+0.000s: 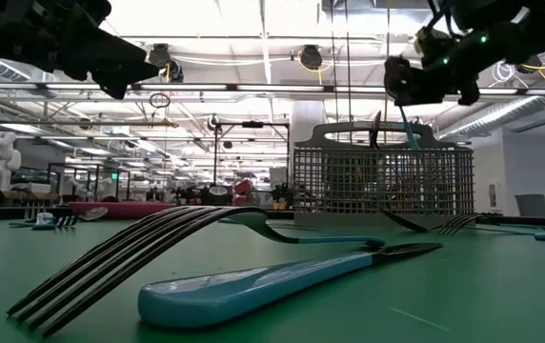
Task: Sort silverware
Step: Put the bottom right black spoon into the cutlery rack with the other black spoons, then adjust the black spoons
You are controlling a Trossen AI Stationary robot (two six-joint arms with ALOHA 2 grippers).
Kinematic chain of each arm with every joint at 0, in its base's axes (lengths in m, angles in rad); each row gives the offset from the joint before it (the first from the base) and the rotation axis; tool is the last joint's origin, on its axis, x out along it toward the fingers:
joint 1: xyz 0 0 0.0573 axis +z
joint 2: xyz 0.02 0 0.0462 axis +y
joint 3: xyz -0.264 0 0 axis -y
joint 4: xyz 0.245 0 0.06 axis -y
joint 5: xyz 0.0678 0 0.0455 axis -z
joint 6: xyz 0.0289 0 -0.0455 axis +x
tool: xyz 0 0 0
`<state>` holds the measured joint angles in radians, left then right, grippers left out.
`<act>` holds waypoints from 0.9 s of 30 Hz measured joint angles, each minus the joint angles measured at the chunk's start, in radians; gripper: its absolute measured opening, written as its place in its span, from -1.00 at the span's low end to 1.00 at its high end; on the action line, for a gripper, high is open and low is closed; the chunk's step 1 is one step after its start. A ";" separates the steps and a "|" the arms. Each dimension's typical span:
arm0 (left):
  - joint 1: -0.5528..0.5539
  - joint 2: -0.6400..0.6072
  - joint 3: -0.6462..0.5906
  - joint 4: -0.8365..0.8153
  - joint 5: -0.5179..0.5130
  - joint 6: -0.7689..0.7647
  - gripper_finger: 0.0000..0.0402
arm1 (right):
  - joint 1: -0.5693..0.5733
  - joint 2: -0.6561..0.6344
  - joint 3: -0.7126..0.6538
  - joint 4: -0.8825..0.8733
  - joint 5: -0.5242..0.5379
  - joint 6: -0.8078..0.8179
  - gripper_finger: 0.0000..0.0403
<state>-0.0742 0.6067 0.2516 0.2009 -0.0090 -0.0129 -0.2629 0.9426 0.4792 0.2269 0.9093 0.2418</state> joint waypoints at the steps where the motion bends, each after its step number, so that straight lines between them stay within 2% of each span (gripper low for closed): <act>1: 0.000 0.000 0.000 0.000 0.000 0.000 -0.10 | -0.002 0.003 -0.006 0.003 -0.002 0.013 -1.00; 10: 0.000 0.000 0.000 0.000 0.000 0.000 -0.10 | -0.005 0.077 -0.038 0.017 0.005 0.136 -1.00; 16: 0.000 0.000 0.000 0.000 0.000 -0.007 -0.10 | -0.004 0.152 -0.046 0.119 0.004 0.140 -0.99; 27: 0.000 0.000 0.000 -0.002 0.000 -0.007 -0.10 | -0.004 0.177 -0.046 0.121 0.005 0.140 -0.79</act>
<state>-0.0742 0.6071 0.2516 0.1986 -0.0086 -0.0200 -0.2665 1.1196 0.4335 0.3481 0.9142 0.3813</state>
